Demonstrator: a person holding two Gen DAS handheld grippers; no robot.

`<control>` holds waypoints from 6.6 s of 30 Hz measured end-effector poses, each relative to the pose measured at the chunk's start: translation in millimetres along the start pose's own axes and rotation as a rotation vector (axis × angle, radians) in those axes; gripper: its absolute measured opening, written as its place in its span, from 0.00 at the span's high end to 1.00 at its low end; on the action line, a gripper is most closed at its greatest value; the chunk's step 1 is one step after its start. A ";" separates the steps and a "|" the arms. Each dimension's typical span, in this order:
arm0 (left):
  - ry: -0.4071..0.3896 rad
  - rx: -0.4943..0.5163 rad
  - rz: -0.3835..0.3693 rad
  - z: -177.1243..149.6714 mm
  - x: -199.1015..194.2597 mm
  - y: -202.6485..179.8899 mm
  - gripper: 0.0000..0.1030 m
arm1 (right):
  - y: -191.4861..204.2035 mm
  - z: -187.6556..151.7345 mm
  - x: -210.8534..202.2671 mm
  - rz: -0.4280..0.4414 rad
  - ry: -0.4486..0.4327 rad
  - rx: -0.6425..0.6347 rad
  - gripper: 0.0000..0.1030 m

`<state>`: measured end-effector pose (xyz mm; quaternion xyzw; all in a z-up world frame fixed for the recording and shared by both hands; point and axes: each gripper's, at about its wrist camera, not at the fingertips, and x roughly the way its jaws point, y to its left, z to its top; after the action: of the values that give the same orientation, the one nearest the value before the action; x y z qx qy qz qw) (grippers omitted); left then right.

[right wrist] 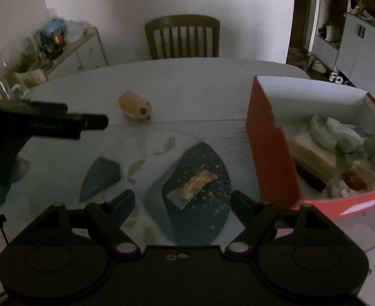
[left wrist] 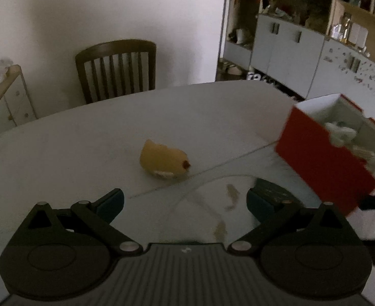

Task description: Organize objects

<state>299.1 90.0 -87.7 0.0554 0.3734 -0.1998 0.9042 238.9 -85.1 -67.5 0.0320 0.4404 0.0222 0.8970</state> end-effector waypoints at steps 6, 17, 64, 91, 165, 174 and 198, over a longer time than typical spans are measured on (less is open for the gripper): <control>0.040 0.007 0.079 22.1 45.9 11.1 0.00 | 4.1 4.2 32.1 -0.023 0.037 -0.020 0.21; 0.154 -0.209 0.112 59.3 117.3 46.3 0.01 | 1.3 15.5 81.0 -0.052 0.109 0.007 0.22; 0.272 -0.103 0.105 34.7 95.7 31.5 0.64 | 6.4 1.9 61.3 -0.077 0.128 0.014 0.81; 0.235 -0.086 0.059 25.4 -24.9 -52.5 0.64 | -35.2 2.9 -46.1 0.048 -0.011 0.053 0.81; 0.334 0.113 0.003 91.0 115.9 -315.5 0.26 | -290.2 11.0 20.4 -0.096 0.093 -0.054 0.70; 0.298 0.024 -0.045 88.2 92.1 -301.6 0.26 | -297.3 13.0 2.6 -0.057 0.054 -0.046 0.41; 0.083 -0.070 -0.118 77.9 1.3 -263.9 0.00 | -273.7 3.9 -66.7 0.069 -0.132 -0.030 0.16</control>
<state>244.6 -171.0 -20.0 0.0100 0.4201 -0.2372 0.8759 204.5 -362.6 -33.6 0.0349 0.3786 0.0575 0.9231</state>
